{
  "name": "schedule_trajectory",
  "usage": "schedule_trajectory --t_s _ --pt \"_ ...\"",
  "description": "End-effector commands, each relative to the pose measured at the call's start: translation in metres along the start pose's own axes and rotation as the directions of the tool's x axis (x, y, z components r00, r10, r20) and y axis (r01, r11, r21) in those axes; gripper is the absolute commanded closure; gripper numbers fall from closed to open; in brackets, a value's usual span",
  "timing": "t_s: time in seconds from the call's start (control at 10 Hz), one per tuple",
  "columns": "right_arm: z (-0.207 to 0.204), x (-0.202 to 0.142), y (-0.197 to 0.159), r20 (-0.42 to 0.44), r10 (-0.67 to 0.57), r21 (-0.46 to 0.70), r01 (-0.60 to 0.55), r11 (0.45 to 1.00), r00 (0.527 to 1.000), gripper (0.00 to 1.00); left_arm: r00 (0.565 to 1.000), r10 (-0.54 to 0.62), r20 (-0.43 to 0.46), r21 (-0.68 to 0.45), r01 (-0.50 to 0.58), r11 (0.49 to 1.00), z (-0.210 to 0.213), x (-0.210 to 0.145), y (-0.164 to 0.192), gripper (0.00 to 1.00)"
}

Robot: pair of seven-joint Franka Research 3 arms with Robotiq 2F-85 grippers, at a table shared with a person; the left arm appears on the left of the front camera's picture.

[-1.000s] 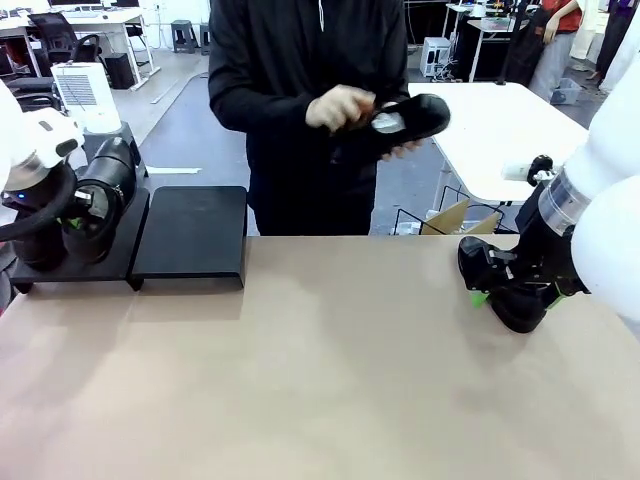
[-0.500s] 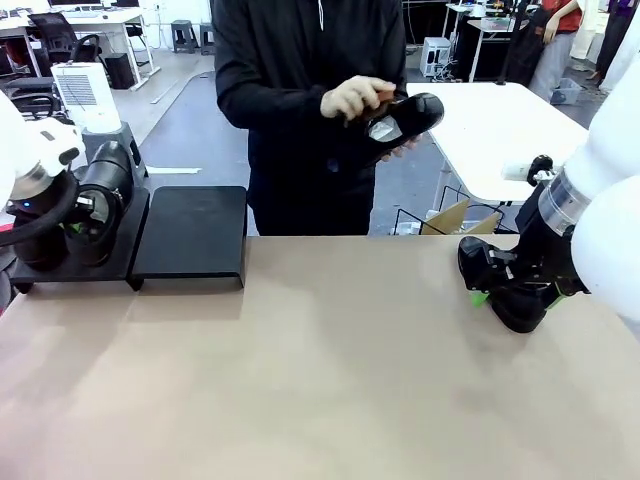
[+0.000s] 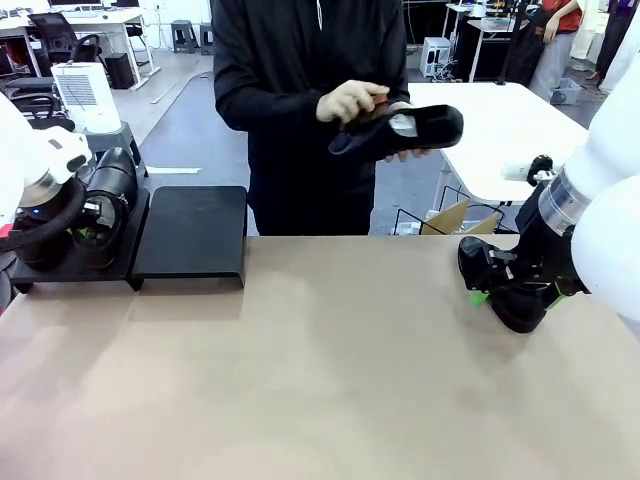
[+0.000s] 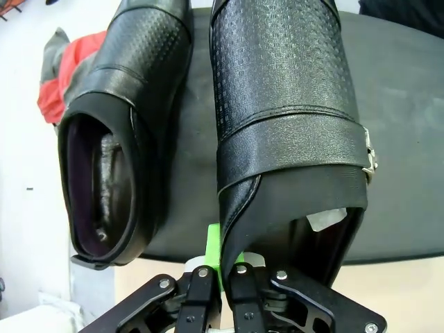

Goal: Organize the shoes by placing them on the stand.
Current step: Place the Shoe from the middle of the table onto the Shoes Stand.

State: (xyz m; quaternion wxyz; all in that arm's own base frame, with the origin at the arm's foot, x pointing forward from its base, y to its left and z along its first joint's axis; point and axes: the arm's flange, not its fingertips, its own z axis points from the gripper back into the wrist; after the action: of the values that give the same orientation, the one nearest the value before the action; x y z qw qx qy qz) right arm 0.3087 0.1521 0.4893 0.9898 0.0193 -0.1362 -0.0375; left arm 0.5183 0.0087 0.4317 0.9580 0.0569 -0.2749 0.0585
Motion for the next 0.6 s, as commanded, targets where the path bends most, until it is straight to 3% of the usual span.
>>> schedule_trajectory --t_s 0.0,0.3,0.5 --pt "0.0005 0.0006 0.0003 -0.002 0.002 0.012 -0.002 1.0 1.0 0.0 0.998 0.024 0.05 0.02 -0.025 0.999 -0.003 0.004 -0.0035 1.0" --pt "0.0005 0.0006 0.0003 -0.002 0.002 0.012 -0.002 1.0 1.0 0.0 0.999 0.033 0.031 0.024 -0.034 0.999 -0.01 0.0013 -0.0031 0.97" --pt "0.0005 0.0006 0.0003 -0.002 0.002 0.012 -0.002 1.0 1.0 0.0 0.999 0.035 0.038 0.026 -0.036 0.999 -0.0093 0.0021 -0.0016 0.64"
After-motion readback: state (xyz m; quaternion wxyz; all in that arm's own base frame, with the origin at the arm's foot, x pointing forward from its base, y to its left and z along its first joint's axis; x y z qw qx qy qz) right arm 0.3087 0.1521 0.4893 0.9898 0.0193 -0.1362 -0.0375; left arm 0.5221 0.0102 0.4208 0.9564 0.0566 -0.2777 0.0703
